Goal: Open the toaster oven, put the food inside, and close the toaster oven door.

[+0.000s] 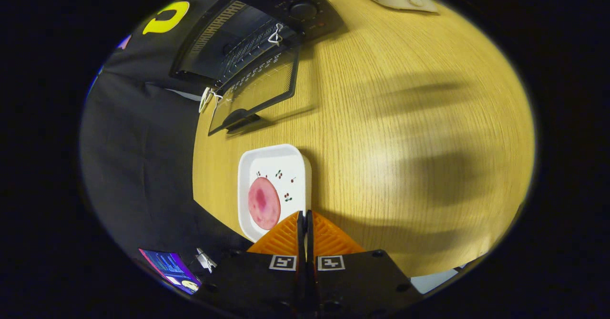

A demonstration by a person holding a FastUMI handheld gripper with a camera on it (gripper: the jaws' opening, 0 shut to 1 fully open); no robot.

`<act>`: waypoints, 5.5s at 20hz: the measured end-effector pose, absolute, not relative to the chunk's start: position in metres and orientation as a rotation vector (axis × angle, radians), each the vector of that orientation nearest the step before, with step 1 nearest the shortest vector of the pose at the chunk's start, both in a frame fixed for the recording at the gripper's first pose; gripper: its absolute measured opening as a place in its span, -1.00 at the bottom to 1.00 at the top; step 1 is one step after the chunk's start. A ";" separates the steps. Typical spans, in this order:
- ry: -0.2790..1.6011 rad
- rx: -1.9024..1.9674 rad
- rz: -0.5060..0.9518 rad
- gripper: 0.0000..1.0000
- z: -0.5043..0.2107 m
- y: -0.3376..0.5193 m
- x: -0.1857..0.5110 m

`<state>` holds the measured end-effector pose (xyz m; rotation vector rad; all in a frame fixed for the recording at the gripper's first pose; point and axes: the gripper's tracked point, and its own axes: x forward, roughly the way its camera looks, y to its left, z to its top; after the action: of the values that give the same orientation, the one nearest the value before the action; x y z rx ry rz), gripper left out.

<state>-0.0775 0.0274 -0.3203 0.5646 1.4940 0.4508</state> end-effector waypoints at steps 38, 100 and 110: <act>0.897 1.259 -0.061 -0.96 -0.246 0.142 0.036; 0.765 0.432 0.155 0.95 -0.257 0.179 0.048; 0.985 0.138 0.144 0.97 -0.322 0.161 0.019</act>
<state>0.0190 0.1608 -0.3224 0.1375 0.9853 0.1440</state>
